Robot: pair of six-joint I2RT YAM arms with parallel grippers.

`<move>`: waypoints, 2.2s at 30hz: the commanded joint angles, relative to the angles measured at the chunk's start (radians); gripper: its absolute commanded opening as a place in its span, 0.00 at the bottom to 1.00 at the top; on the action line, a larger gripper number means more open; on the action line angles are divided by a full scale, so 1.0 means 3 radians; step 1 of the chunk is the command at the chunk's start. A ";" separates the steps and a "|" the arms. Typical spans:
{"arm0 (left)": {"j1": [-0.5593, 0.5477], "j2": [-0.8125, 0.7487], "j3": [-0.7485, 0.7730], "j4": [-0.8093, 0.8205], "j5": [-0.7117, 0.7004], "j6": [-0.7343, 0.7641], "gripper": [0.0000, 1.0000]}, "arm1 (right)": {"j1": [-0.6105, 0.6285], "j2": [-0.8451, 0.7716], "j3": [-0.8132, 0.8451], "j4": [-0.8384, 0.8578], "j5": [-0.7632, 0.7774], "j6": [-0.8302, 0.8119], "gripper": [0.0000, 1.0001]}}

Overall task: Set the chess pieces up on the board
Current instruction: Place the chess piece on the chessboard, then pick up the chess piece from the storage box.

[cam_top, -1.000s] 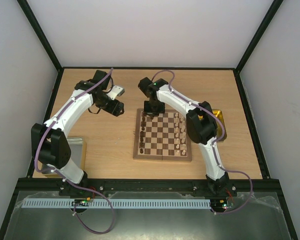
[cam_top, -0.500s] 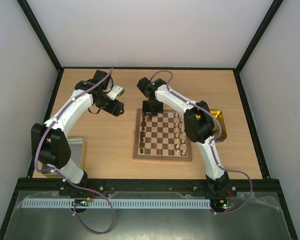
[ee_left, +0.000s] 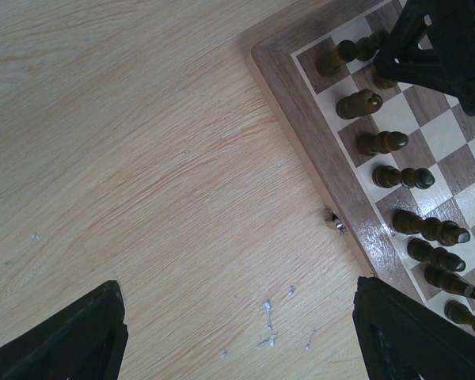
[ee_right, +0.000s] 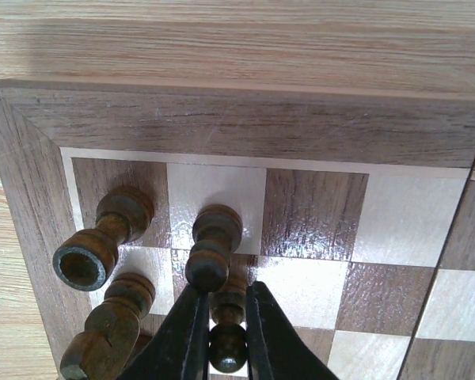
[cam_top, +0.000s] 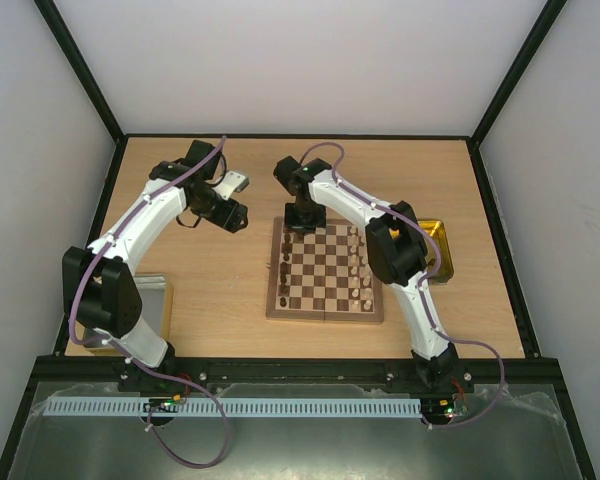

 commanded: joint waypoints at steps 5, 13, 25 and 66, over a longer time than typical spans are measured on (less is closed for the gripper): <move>-0.0012 -0.0050 0.0023 -0.0051 -0.0018 0.0019 0.79 | 0.0003 0.0027 0.0095 -0.0034 -0.0012 -0.0033 0.13; -0.0013 -0.0077 0.0008 -0.0049 -0.0018 0.0019 0.79 | 0.0002 0.0037 0.0090 0.0013 -0.0123 0.0016 0.14; -0.0012 -0.0104 -0.0017 -0.0044 -0.0028 0.0020 0.79 | 0.0003 0.0058 0.0087 0.0041 -0.0146 0.0040 0.14; -0.0019 -0.0062 0.0049 -0.0068 0.0031 0.0019 0.79 | -0.1642 -0.2239 -0.1945 0.0059 0.0510 -0.0027 0.27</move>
